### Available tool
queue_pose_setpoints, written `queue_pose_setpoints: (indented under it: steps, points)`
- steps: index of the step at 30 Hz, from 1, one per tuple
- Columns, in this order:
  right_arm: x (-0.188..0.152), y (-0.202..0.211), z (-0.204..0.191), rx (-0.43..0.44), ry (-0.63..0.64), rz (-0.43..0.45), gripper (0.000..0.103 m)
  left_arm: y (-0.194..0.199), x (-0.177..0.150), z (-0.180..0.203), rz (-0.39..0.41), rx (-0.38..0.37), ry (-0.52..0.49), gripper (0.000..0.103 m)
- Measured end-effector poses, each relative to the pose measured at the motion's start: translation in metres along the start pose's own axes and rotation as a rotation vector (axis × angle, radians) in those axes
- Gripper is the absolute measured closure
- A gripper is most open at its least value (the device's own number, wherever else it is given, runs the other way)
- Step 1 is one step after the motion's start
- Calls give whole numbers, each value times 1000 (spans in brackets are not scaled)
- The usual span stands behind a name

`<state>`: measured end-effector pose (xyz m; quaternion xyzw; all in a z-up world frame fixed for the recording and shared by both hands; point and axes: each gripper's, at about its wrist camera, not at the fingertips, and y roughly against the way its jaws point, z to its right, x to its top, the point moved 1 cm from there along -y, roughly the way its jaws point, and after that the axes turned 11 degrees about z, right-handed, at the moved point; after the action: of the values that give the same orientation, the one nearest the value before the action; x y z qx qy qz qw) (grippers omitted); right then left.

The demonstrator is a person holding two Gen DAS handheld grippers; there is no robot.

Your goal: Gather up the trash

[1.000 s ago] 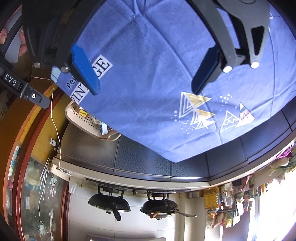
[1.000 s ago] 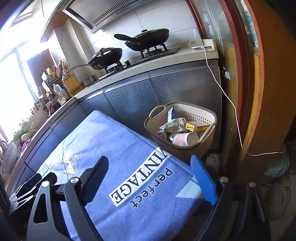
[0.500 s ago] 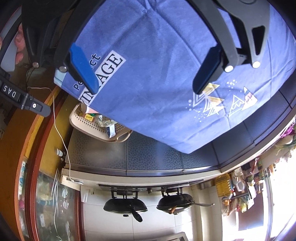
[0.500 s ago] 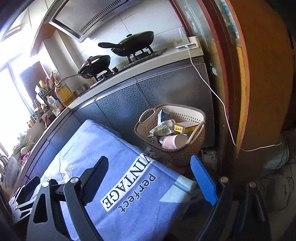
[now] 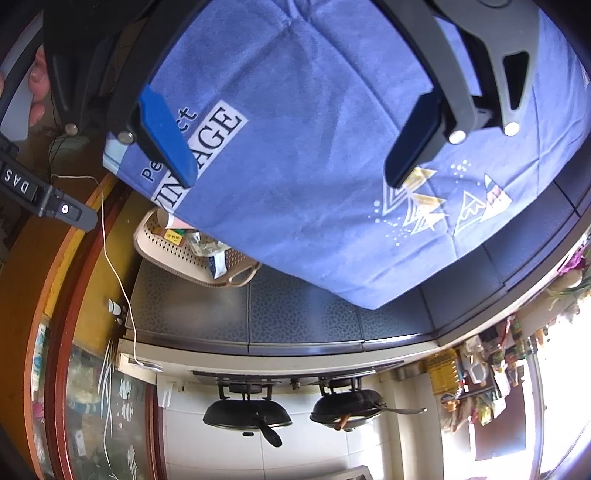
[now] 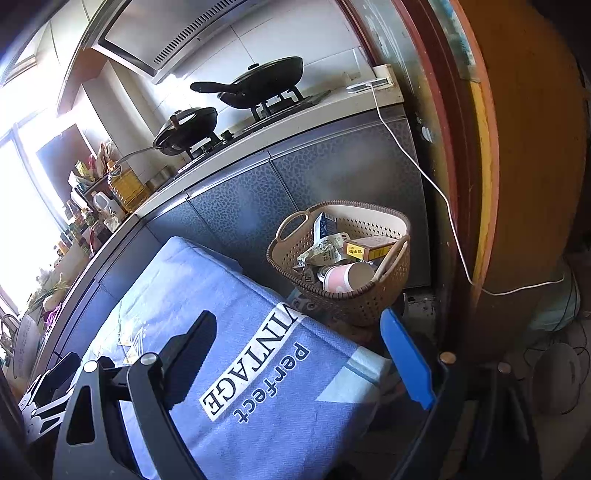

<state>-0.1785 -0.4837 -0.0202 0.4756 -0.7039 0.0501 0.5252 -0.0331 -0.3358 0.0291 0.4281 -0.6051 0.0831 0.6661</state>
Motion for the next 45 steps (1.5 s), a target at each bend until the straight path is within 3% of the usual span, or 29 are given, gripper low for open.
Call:
queue_pose_setpoints:
  steps: [45]
  points:
    - [3,5,-19,11,60,17,14,15,6,-12,54,34,45,6]
